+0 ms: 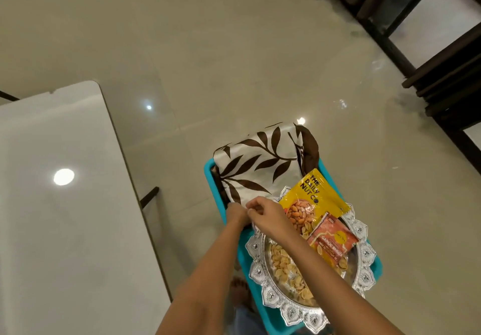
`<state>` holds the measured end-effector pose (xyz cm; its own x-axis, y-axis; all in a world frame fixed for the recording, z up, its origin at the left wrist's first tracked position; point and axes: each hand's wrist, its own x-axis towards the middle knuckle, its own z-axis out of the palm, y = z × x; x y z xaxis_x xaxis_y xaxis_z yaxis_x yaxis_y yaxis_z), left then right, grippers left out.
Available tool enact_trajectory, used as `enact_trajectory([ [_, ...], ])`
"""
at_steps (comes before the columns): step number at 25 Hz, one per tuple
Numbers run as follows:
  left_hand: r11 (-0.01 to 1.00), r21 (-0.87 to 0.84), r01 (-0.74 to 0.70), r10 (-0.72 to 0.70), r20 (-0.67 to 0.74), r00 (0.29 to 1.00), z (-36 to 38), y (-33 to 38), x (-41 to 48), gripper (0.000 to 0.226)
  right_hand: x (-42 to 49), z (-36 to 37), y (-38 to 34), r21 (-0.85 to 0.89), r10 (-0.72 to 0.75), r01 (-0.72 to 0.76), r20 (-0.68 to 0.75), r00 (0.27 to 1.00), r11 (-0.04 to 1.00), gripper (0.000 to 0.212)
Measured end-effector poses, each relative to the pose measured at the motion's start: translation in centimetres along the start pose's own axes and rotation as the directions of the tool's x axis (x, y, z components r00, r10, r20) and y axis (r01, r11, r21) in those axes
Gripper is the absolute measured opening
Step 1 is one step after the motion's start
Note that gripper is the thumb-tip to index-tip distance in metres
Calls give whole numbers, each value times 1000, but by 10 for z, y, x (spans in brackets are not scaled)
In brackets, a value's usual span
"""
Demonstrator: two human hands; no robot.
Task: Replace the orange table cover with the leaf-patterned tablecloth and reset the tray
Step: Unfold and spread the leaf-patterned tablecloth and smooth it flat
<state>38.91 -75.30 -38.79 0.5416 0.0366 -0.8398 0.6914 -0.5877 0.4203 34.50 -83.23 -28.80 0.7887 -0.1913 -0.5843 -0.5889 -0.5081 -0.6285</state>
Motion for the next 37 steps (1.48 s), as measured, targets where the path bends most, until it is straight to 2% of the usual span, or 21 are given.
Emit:
enact_trajectory([
  [3, 990, 127, -61, 73, -92, 993, -3, 6, -1, 20, -1, 0, 8, 6, -6, 6, 12, 1000, 1000, 18],
  [6, 981, 89, -171, 181, -110, 977, -25, 36, -22, 15, -6, 2, 6, 43, 1, 1, -38, 999, 999, 22],
  [10, 905, -212, -369, 337, -174, 925, -75, 98, -61, 19, -12, 5, -1, 26, 61, -60, -60, 996, 998, 31],
  [12, 829, -400, -391, 359, -157, 920, -108, 125, -95, 15, -17, 5, -8, 62, 103, -98, -73, 992, 993, 46],
  [16, 605, -686, -404, 500, -66, 863, -186, 150, -199, 24, -38, -1, -49, 378, 123, -71, -116, 986, 923, 78],
  [18, 500, -762, -411, 572, -66, 818, -221, 137, -256, 19, -60, -2, -84, 567, 50, 44, -150, 987, 823, 85],
  [21, 392, -760, -519, 640, -179, 747, -262, 82, -334, 17, -120, 13, -142, 701, -207, 260, -161, 965, 665, 93],
  [23, 370, -698, -613, 642, -285, 712, -280, 26, -370, 15, -162, 33, -173, 794, -367, 298, -101, 925, 530, 83],
  [24, 381, -662, -645, 641, -314, 701, -288, -7, -383, 12, -179, 46, -180, 859, -403, 253, -60, 913, 445, 66],
  [26, 482, -568, -667, 605, -335, 723, -305, -85, -394, 5, -216, 82, -182, 954, -310, 34, 62, 949, 297, 29],
  [27, 563, -508, -651, 561, -343, 753, -312, -126, -393, 6, -232, 103, -175, 962, -237, -77, 142, 961, 264, 30],
  [29, 730, -389, -563, 451, -344, 823, -322, -210, -388, 14, -263, 149, -153, 944, -109, -235, 265, 958, 232, 48],
  [31, 841, -348, -413, 339, -256, 905, -321, -292, -387, 15, -293, 194, -134, 921, -26, -315, 329, 944, 229, 52],
  [33, 911, -323, -255, 251, -56, 966, -314, -351, -390, 15, -314, 225, -128, 908, 86, -298, 285, 955, 296, 51],
  [35, 963, -238, -125, 162, 142, 977, -314, -386, -396, 30, -331, 243, -137, 841, 202, -322, 257, 945, 435, 55],
  [37, 965, -264, -2, 59, 211, 976, -323, -402, -401, 50, -345, 253, -157, 761, 220, -369, 296, 930, 534, 41],
])
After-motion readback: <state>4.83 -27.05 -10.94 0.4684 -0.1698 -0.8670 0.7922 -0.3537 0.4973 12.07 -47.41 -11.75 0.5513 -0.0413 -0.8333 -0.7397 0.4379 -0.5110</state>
